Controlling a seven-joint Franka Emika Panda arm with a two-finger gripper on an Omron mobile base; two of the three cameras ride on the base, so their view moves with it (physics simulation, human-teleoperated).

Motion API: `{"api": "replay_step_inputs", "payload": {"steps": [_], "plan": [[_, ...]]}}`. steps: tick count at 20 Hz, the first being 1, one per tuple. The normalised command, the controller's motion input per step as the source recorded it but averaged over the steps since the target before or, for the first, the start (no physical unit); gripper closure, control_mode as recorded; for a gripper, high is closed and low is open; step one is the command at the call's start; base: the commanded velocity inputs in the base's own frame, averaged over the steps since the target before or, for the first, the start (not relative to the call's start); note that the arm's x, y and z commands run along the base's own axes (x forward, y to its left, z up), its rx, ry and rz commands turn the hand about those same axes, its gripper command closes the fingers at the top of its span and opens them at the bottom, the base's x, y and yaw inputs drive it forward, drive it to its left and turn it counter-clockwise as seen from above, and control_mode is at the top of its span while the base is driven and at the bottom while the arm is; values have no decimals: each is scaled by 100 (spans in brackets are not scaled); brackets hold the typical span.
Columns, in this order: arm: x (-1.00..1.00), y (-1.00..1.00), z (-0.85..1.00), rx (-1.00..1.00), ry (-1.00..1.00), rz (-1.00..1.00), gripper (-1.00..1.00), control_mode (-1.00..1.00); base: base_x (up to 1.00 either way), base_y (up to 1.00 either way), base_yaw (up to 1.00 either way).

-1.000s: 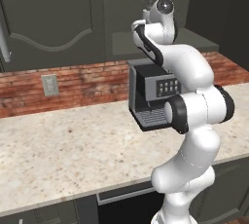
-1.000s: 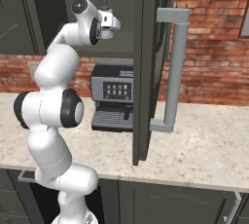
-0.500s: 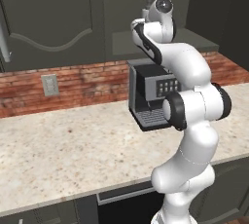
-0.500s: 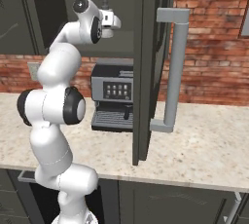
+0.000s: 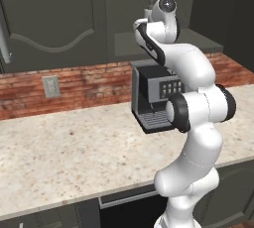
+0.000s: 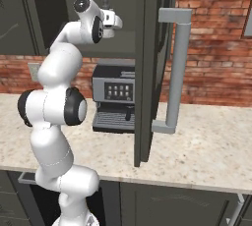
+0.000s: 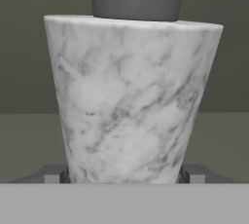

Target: Locate and retrieve the soap dispenser and sponge from the cabinet. Place them next to the sink.

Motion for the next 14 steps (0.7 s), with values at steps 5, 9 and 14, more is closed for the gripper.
{"api": "replay_step_inputs", "payload": {"steps": [5,9,14], "plan": [[-21,1,0,1,-3,-1,100,-100,0,0,0],[-27,9,0,5,-10,-1,100,-100,0,0,0],[-37,10,-1,5,-10,-1,100,-100,0,0,0]]}}
